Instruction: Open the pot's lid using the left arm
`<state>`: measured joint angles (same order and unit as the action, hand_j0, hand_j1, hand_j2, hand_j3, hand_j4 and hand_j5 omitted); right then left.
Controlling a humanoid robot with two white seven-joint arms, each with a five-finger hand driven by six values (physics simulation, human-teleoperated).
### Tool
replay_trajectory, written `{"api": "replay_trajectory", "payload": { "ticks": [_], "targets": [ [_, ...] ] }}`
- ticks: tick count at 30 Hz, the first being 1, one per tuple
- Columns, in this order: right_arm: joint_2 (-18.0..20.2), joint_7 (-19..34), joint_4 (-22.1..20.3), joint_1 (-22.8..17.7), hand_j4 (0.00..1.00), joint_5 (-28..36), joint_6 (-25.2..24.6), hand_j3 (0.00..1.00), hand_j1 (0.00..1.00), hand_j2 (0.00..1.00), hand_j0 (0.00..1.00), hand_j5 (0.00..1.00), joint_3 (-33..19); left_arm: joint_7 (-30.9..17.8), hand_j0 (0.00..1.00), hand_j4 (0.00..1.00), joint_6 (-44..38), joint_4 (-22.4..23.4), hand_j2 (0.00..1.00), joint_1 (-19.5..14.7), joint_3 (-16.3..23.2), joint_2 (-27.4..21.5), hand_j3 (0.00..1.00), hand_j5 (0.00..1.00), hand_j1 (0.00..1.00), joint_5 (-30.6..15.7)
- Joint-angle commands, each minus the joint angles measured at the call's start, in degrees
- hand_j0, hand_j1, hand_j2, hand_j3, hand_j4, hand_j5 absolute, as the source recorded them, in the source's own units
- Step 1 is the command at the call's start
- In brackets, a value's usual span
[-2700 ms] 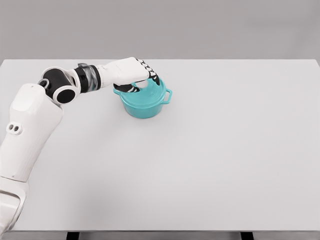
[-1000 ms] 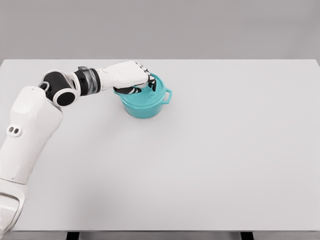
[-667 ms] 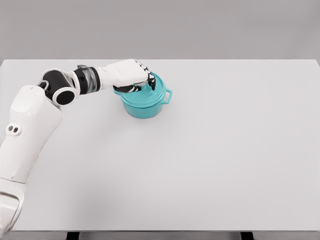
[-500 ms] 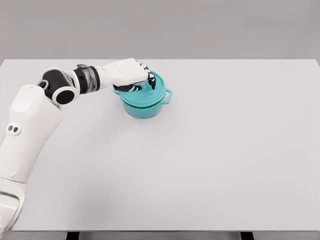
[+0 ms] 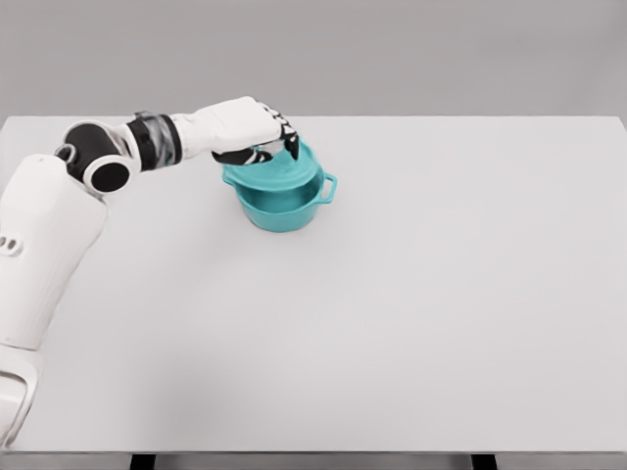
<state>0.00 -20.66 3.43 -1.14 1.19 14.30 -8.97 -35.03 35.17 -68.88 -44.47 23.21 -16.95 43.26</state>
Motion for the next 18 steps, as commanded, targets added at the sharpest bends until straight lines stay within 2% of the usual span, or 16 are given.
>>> {"api": "replay_trajectory", "payload": {
  "ticks": [1,3,6,8,16,18],
  "targets": [
    [0.0,-0.1,-0.1,0.0,1.0,0.0,0.0,1.0,1.0,1.0,1.0,1.0,0.0,0.0,0.55,0.55,-0.2,0.0,0.55,0.0,-0.8,-1.6,0.55,0.55,0.55,-1.4],
    [0.0,0.0,0.0,0.0,1.0,0.0,0.0,1.0,1.0,1.0,1.0,1.0,0.0,0.0,0.55,0.55,-0.2,0.0,0.55,-0.9,-0.8,-2.5,0.55,0.55,0.55,-2.7],
    [0.0,0.0,0.0,0.0,1.0,0.0,0.0,1.0,1.0,1.0,1.0,1.0,0.0,0.0,0.55,0.55,-0.2,0.0,0.55,-0.9,-0.8,-2.8,0.55,0.55,0.55,-2.7],
    [0.0,0.0,0.0,0.0,1.0,0.0,0.0,1.0,1.0,1.0,1.0,1.0,0.0,0.0,0.51,0.51,-0.2,0.1,0.51,-0.9,-0.9,-2.9,0.51,0.51,0.51,-2.7],
    [0.0,0.0,0.0,0.0,1.0,0.0,0.0,1.0,1.0,1.0,1.0,1.0,0.0,0.0,0.5,0.5,-0.2,0.1,0.5,-0.8,-1.7,-4.1,0.5,0.5,0.5,-2.8],
    [0.0,0.0,-0.1,0.0,1.0,0.0,0.0,1.0,1.0,1.0,1.0,1.0,0.0,0.0,0.5,0.5,-0.2,0.1,0.5,-0.8,-2.0,-5.4,0.5,0.5,0.5,-4.8]
  ]
}}
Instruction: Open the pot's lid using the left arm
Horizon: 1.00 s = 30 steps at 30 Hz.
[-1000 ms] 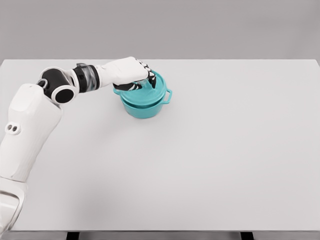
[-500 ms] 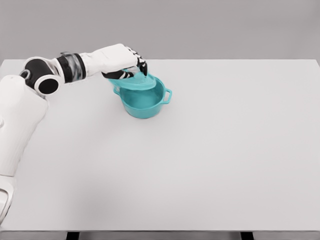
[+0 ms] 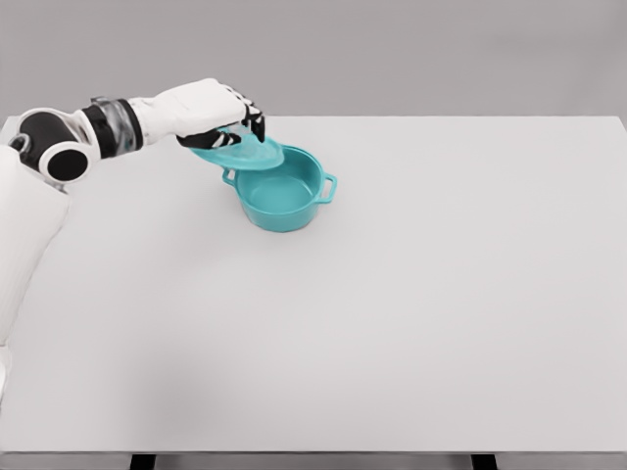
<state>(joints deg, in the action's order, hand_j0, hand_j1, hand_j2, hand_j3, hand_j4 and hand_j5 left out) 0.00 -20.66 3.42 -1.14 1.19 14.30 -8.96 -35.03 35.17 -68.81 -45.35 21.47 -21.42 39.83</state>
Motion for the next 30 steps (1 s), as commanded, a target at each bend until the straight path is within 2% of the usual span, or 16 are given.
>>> {"api": "replay_trajectory", "payload": {
  "ticks": [1,5,14,17,24,28,30],
  "targets": [
    [0.0,0.0,0.0,0.0,1.0,0.0,0.0,1.0,1.0,1.0,1.0,1.0,-0.1,0.0,0.5,0.5,-0.2,-0.1,0.5,0.0,-0.3,-1.6,0.5,0.5,0.5,-2.0],
    [0.0,0.0,0.0,0.0,1.0,0.0,0.0,1.0,1.0,1.0,1.0,1.0,0.0,0.0,0.5,0.5,-0.2,-0.1,0.5,0.0,-0.4,-3.6,0.5,0.5,0.5,-3.8],
    [0.0,0.0,0.0,0.0,1.0,0.0,0.0,1.0,1.0,1.0,1.0,1.0,0.0,0.0,0.5,0.5,-0.2,-0.1,0.5,1.2,-1.3,-6.6,0.5,0.5,0.5,-4.0],
    [0.0,0.0,0.0,0.0,1.0,0.0,0.0,1.0,1.0,1.0,1.0,1.0,0.0,0.0,0.5,0.5,-0.2,-0.1,0.5,1.4,-1.7,-8.5,0.5,0.5,0.5,-6.0],
    [0.0,0.0,0.0,0.0,1.0,0.0,0.0,1.0,1.0,1.0,1.0,1.0,0.0,0.0,0.5,0.5,-0.2,0.1,0.5,4.5,-3.1,-9.2,0.5,0.5,0.5,-5.7],
    [0.0,0.0,0.0,0.0,1.0,0.0,0.0,1.0,1.0,1.0,1.0,1.0,0.0,0.0,0.5,0.5,-0.2,1.7,0.5,5.5,-3.4,-9.8,0.5,0.5,0.5,-5.7],
    [0.0,0.0,0.0,0.0,1.0,0.0,0.0,1.0,1.0,1.0,1.0,1.0,-0.1,0.0,0.5,0.5,-0.2,1.8,0.5,7.0,-5.1,-10.0,0.5,0.5,0.5,-5.6]
  ]
}}
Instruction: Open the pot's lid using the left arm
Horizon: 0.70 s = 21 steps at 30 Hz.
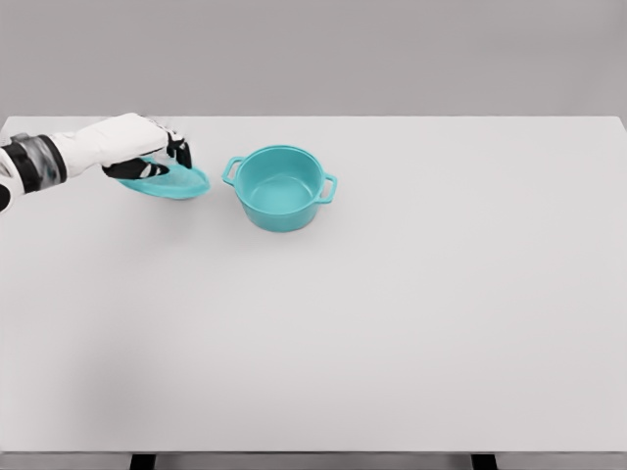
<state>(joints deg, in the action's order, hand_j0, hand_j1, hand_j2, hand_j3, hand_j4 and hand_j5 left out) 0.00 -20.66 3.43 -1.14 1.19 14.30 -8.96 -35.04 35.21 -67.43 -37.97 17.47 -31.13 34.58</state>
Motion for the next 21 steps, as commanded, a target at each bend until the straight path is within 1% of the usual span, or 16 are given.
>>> {"api": "replay_trajectory", "payload": {
  "ticks": [1,6,11,12,16,17,18,19,20,21],
  "targets": [
    [0.0,0.0,-0.1,0.0,1.0,0.0,0.0,1.0,1.0,1.0,1.0,1.0,0.0,0.0,0.5,0.5,-0.2,0.4,0.5,0.3,-1.2,-0.4,0.5,0.5,0.5,-0.3],
    [0.0,0.0,-0.1,0.0,1.0,0.0,0.0,1.0,1.0,1.0,1.0,1.0,0.0,0.0,0.5,0.5,-0.2,0.4,0.5,2.9,-2.3,-0.9,0.5,0.5,0.5,-0.3],
    [0.0,0.0,-0.1,0.0,1.0,0.0,0.0,1.0,1.0,1.0,1.0,1.0,0.0,0.0,0.51,0.51,-0.2,0.3,0.51,3.5,-2.4,-1.1,0.51,0.51,0.51,-0.3],
    [0.0,0.0,0.0,0.0,1.0,0.0,0.0,1.0,1.0,1.0,1.0,1.0,0.0,0.0,0.52,0.52,-0.2,0.3,0.52,3.5,-2.4,-1.5,0.52,0.52,0.52,-0.4],
    [0.0,0.0,0.0,0.0,1.0,0.0,0.0,1.0,1.0,1.0,1.0,1.0,0.0,0.0,0.62,0.62,-0.2,0.4,0.62,4.0,-2.5,-1.5,0.62,0.62,0.62,-0.4],
    [0.0,0.0,0.0,0.0,1.0,0.0,0.0,1.0,1.0,1.0,1.0,1.0,0.0,0.0,0.67,0.67,-0.2,0.4,0.67,4.0,-2.5,-1.6,0.67,0.67,0.67,-0.4],
    [0.0,-0.1,0.0,0.0,1.0,0.0,0.0,1.0,1.0,1.0,1.0,1.0,0.0,0.0,0.77,0.77,-0.2,0.4,0.77,4.1,-2.9,-1.6,0.77,0.77,0.77,-0.4],
    [0.0,-0.1,0.0,0.0,1.0,0.0,0.0,1.0,1.0,1.0,1.0,1.0,0.0,0.0,0.93,0.93,-0.2,0.3,0.93,4.3,-3.8,-1.6,0.93,0.93,0.93,-0.2],
    [0.0,-0.1,0.0,0.0,1.0,0.0,0.0,1.0,1.0,1.0,1.0,1.0,0.0,0.0,0.99,0.99,-0.2,0.3,0.99,4.3,-4.2,-1.6,0.99,0.99,0.99,-0.2],
    [0.0,0.0,0.0,0.0,1.0,0.0,0.0,1.0,1.0,1.0,1.0,1.0,0.0,0.0,1.0,1.0,-0.2,0.3,1.0,4.3,-4.2,-1.5,1.0,1.0,1.0,-0.2]
  ]
}}
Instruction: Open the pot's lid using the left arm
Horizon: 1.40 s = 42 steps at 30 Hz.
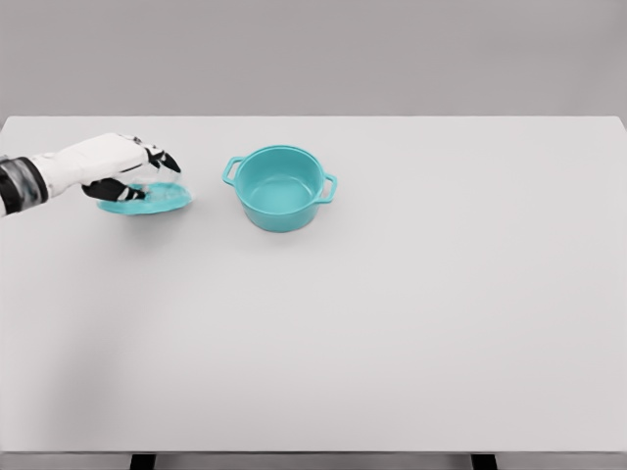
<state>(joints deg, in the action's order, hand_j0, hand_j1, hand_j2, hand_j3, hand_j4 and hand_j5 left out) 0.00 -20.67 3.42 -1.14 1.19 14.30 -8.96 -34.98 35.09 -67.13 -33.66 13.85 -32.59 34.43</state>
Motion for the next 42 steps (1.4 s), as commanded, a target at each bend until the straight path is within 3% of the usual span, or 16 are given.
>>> {"api": "replay_trajectory", "payload": {
  "ticks": [1,12,16,21,30,42],
  "targets": [
    [0.0,0.0,0.0,0.0,1.0,0.0,0.0,1.0,1.0,1.0,1.0,1.0,0.0,0.0,1.0,1.0,-0.1,0.0,1.0,0.0,-0.7,0.0,1.0,1.0,1.0,-0.1],
    [0.0,0.0,0.0,0.0,1.0,0.0,0.0,1.0,1.0,1.0,1.0,1.0,0.0,0.0,1.0,1.0,-0.1,-0.2,1.0,0.7,-2.9,0.6,1.0,1.0,1.0,-1.6],
    [0.0,0.0,0.0,0.0,1.0,0.0,0.0,1.0,1.0,1.0,1.0,1.0,0.0,0.0,1.0,1.0,-0.1,-0.3,1.0,3.1,-2.9,0.4,1.0,1.0,1.0,-9.6],
    [0.0,0.0,0.0,0.0,1.0,0.0,0.0,1.0,1.0,1.0,1.0,1.0,0.0,0.0,1.0,1.0,-0.1,-0.2,1.0,6.2,-3.3,-1.6,1.0,1.0,1.0,-23.0],
    [0.0,0.0,-0.1,0.0,1.0,0.0,0.0,1.0,1.0,1.0,1.0,1.0,0.0,0.0,1.0,1.0,-0.1,3.1,1.0,3.2,-3.7,-2.5,1.0,1.0,1.0,-22.1],
    [0.0,0.0,0.0,0.0,1.0,0.0,0.0,1.0,1.0,1.0,1.0,1.0,0.0,0.0,1.0,1.0,-0.1,3.3,1.0,1.7,-3.8,-3.0,1.0,1.0,1.0,-22.0]
  ]
}}
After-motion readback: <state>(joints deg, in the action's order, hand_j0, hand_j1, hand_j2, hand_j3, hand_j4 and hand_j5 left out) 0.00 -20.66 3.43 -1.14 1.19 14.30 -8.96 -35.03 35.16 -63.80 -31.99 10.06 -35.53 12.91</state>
